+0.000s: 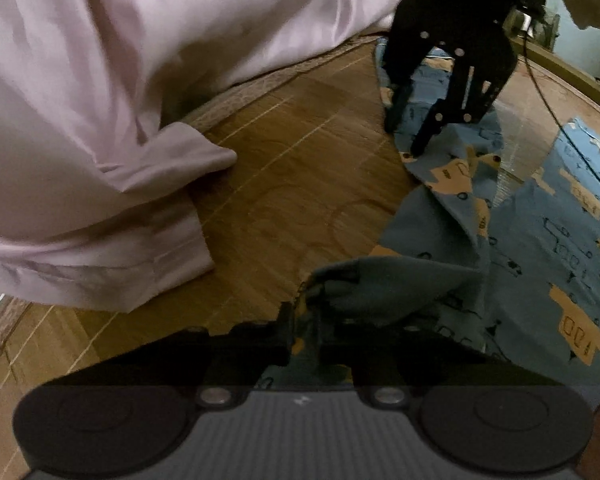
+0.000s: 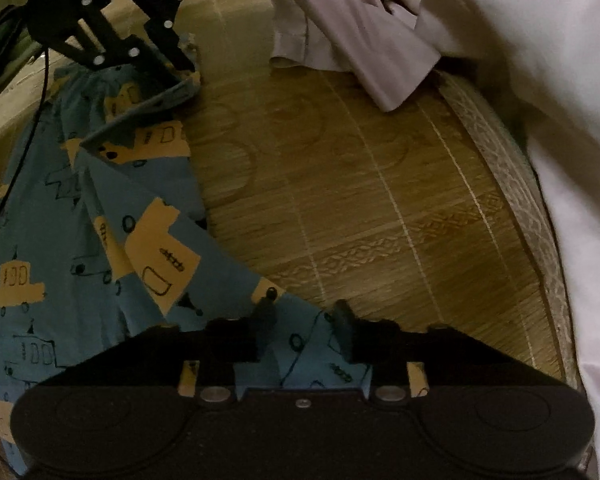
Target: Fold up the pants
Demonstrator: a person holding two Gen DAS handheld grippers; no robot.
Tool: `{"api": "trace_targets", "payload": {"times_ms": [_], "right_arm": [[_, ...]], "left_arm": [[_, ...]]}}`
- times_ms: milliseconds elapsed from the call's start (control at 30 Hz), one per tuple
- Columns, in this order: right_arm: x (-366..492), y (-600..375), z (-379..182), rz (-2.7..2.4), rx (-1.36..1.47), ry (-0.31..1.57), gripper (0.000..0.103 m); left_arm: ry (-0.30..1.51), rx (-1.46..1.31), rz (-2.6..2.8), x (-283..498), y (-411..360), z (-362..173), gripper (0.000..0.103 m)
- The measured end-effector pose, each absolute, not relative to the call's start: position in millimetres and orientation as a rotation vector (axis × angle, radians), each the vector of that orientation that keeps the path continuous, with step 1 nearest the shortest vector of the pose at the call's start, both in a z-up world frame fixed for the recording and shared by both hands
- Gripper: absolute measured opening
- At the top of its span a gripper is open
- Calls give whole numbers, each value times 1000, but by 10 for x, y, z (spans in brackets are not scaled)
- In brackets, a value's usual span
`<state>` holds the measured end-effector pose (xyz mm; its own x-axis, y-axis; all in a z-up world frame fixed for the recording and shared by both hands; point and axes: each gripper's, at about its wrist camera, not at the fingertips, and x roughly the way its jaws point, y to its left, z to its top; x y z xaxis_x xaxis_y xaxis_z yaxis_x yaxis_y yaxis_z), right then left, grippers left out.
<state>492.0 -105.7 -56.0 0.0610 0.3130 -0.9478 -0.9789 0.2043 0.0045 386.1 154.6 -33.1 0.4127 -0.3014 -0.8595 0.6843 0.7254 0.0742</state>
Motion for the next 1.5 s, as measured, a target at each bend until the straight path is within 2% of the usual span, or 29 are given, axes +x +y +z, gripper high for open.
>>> {"api": "trace_targets", "payload": {"times_ms": [33, 233, 733, 1167, 1300, 1500], "right_arm": [[4903, -1067, -559, 1179, -837, 1037, 18], [4798, -1165, -535, 1093, -782, 1000, 1], [4169, -1772, 161, 771, -535, 716, 0], [2913, -2410, 710, 801, -440, 633, 0], [2353, -2540, 657, 829, -430, 640, 0], [1896, -2540, 205, 806, -380, 721, 0]], "left_arm": [[955, 451, -640, 3848, 1547, -328, 10], [918, 427, -566, 3763, 1576, -313, 7], [769, 341, -275, 3308, 1628, 125, 5], [718, 372, -271, 2324, 1483, 526, 5], [717, 385, -281, 1905, 1408, 445, 5], [766, 378, -277, 1612, 1370, 79, 5]]}}
